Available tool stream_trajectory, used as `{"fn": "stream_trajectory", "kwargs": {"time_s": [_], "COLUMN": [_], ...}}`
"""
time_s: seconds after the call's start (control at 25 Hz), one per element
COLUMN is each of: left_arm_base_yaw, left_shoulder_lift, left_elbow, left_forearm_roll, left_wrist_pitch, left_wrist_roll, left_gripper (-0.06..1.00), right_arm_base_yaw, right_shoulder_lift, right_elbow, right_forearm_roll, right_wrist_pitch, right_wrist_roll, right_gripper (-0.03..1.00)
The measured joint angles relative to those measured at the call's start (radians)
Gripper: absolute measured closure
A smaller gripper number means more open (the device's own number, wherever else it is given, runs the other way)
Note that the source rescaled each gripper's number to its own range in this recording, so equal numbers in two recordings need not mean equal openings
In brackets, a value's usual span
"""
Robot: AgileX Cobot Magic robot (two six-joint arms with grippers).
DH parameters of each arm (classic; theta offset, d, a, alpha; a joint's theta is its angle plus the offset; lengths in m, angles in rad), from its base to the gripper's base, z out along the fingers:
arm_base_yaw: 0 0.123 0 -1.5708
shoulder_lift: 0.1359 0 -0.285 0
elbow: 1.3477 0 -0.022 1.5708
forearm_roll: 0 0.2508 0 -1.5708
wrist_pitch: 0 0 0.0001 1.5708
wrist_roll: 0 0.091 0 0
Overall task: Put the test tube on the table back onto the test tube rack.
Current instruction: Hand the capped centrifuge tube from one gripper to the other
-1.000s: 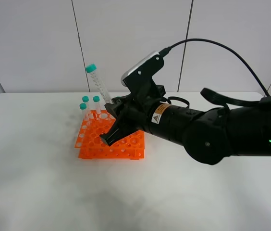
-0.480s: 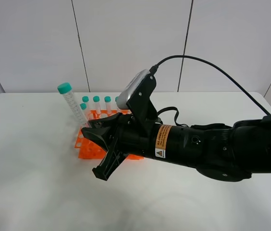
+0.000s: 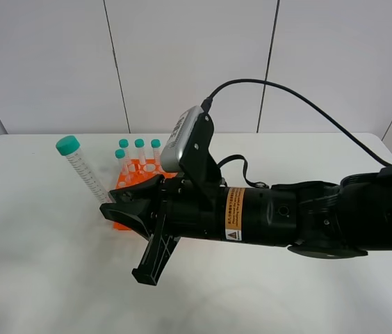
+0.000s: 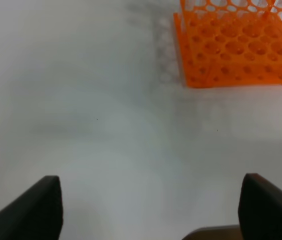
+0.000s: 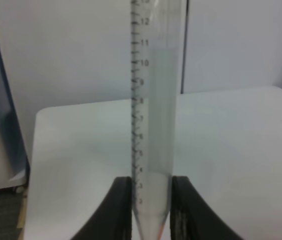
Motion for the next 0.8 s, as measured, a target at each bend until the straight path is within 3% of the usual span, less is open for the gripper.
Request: {"fn": "stream_trajectory", "kwargs": {"time_s": [0.52, 0.8], "left_arm_base_yaw": [0.000, -0.002], "left_shoulder_lift": [0.015, 0.217], "left_elbow": [-0.057, -0.149], "left_forearm_roll": [-0.020, -0.022], "left_wrist_pitch": [-0.030, -0.055], "left_wrist_roll": [0.003, 0.048], "left_gripper": [-0.06, -0.06], "right_arm_base_yaw": [0.000, 0.000], "right_shoulder_lift": [0.000, 0.000], "right_elbow": [0.014, 0.014], "right_forearm_roll": [-0.005, -0.005], "right_wrist_pitch": [-0.030, -0.030], "right_wrist_roll": [0.015, 0.026], "right_gripper": [0.65, 0.65]}}
